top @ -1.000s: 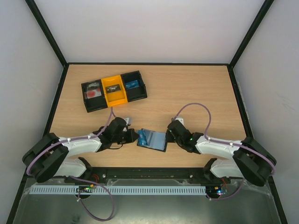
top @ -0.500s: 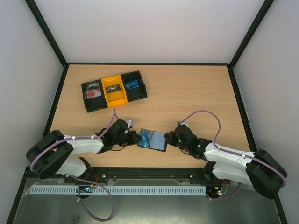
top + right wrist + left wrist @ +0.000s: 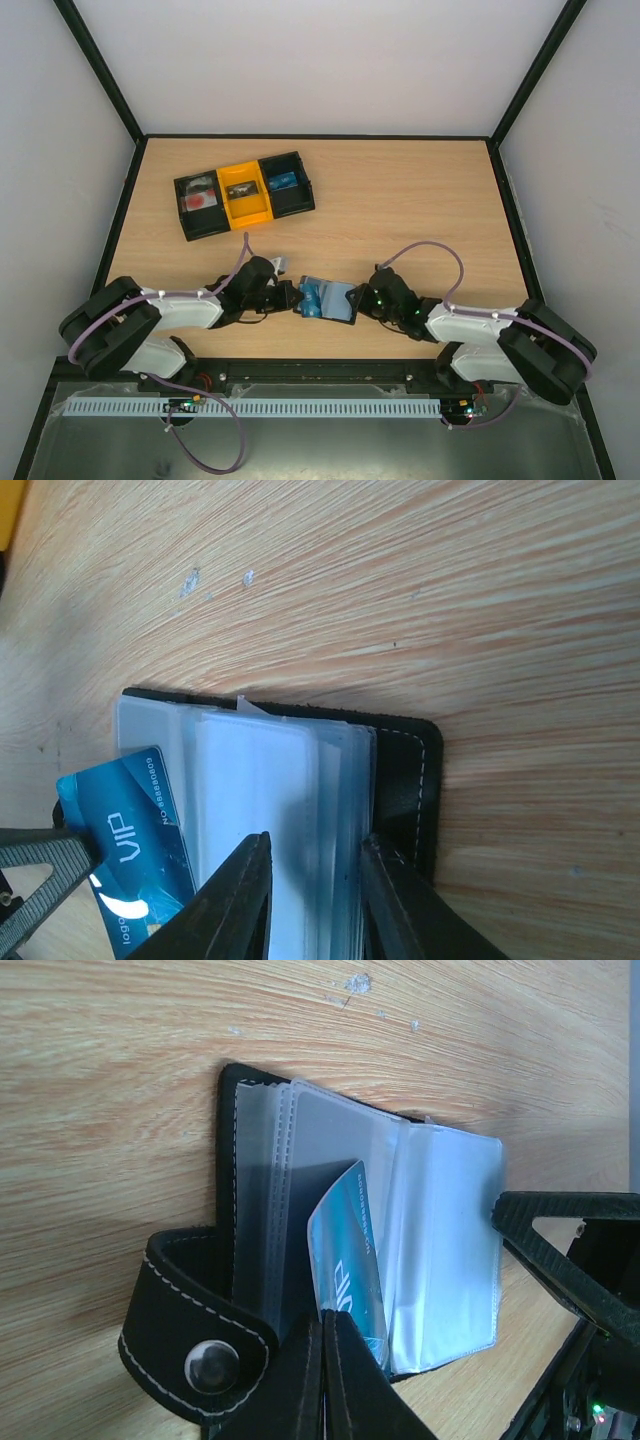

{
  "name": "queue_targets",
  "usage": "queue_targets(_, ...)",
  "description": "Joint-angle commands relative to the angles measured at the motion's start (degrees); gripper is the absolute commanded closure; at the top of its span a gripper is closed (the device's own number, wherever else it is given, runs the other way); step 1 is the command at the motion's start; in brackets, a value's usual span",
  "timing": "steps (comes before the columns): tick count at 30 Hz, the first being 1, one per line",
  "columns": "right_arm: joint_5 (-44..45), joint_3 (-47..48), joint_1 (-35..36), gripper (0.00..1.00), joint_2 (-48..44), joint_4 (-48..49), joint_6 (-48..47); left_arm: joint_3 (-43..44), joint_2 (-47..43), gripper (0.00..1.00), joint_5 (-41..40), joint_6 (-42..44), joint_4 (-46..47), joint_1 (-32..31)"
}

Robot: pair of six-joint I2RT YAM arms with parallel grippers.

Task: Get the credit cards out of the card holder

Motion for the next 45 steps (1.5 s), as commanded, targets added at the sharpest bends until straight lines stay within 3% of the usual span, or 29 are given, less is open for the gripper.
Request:
queue_targets(1, -0.69, 1.03, -0.03, 0.76, 2.75, 1.38, -1.12, -1.24, 1.18, 0.97, -0.41, 0.34, -1.40, -0.41)
queue_targets(8, -0.10, 2.60, -0.04, 0.97, 4.07, -0.48, -5.54, -1.66, 1.94, 0.97, 0.43, -0.22, 0.98, -0.48)
queue_targets(14, 7.51, 5.66, -0.01, 0.98, 3.62, -7.66, -12.70, -0.87, 1.02, 0.97, 1.26, -0.56, 0.87, -0.59)
queue_targets(25, 19.14, 13.91, -0.29, 0.98, 7.34, -18.37, -26.18, 1.33, -5.54, 0.97, -1.24, 1.24, -8.17, 0.18)
queue_targets(30, 20.76, 16.81, -0.35, 0.86, 7.38, -22.83, -27.99, 1.34, -8.71, 0.97, -1.12, 1.94, -10.85, 0.58)
queue_targets(36, 18.94, 18.51, -0.31, 0.68, -0.35, -28.73, -30.75, 1.96, -12.87, 0.97, 2.46, 4.91, -12.55, 0.73)
queue_targets(45, -7.20, 15.43, -0.27, 0.55, -13.03, -24.12, -35.87, 2.80, -17.99, 0.97, 11.24, 10.68, -13.75, 0.74)
